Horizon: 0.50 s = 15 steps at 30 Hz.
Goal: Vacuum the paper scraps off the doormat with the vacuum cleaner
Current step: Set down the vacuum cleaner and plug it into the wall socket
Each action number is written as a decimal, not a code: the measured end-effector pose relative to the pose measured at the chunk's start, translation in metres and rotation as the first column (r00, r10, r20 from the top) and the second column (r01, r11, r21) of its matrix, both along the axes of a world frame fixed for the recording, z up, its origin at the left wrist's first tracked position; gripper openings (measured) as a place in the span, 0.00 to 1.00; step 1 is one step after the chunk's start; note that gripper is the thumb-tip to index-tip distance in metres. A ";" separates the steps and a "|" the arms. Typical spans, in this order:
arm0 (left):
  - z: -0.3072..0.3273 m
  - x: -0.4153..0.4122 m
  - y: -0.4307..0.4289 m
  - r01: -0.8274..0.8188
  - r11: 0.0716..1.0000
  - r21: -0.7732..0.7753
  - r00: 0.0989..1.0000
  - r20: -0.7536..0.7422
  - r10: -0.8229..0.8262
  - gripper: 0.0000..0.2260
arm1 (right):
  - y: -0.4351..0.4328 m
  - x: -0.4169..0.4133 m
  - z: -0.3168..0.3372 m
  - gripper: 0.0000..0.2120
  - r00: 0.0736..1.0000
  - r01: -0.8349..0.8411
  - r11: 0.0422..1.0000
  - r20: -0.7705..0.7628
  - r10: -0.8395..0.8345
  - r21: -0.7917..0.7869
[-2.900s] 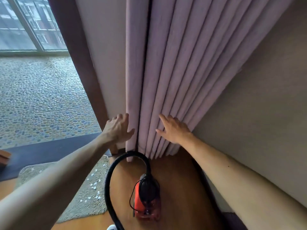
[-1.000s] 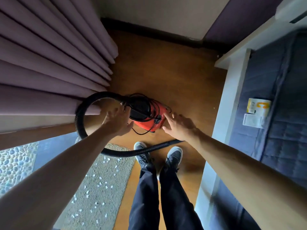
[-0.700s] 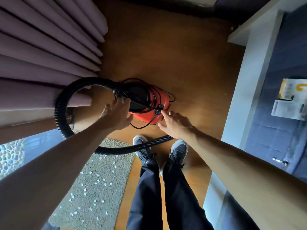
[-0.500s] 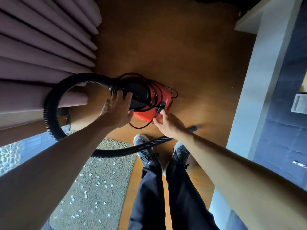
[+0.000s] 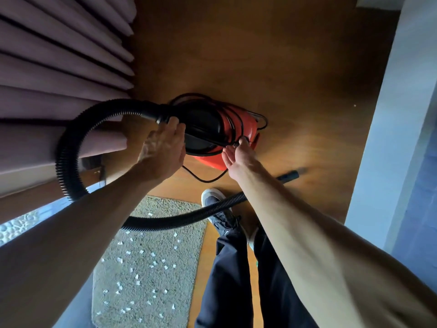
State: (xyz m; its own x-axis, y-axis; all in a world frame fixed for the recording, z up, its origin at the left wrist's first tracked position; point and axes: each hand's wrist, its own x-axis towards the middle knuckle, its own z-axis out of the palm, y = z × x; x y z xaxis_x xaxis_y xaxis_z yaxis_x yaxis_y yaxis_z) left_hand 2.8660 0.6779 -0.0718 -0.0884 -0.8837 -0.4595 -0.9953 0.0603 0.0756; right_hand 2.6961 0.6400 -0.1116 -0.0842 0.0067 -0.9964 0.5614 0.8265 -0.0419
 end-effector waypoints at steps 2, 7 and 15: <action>0.000 0.002 0.001 0.014 1.000 -0.024 1.000 -0.001 -0.014 0.11 | -0.002 0.003 0.000 0.12 0.998 0.055 0.998 -0.012 -0.054 0.017; 0.001 -0.001 0.001 0.000 0.999 -0.053 1.000 0.010 0.000 0.09 | -0.018 0.002 0.016 0.11 0.994 0.110 0.994 -0.012 -0.111 -0.012; 0.025 -0.011 -0.017 -0.205 0.961 -0.185 0.975 -0.122 0.184 0.07 | -0.091 0.011 0.096 0.11 1.000 0.023 0.955 0.010 -0.020 -0.294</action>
State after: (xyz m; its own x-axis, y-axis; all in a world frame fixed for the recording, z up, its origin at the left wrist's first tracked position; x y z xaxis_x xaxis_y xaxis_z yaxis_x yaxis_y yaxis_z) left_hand 2.8553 0.6607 -0.0468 0.0566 -0.9602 -0.2735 -0.9767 -0.1101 0.1844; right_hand 2.7071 0.5493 -0.0161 -0.0801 -0.2853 -0.9551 0.5800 0.7659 -0.2774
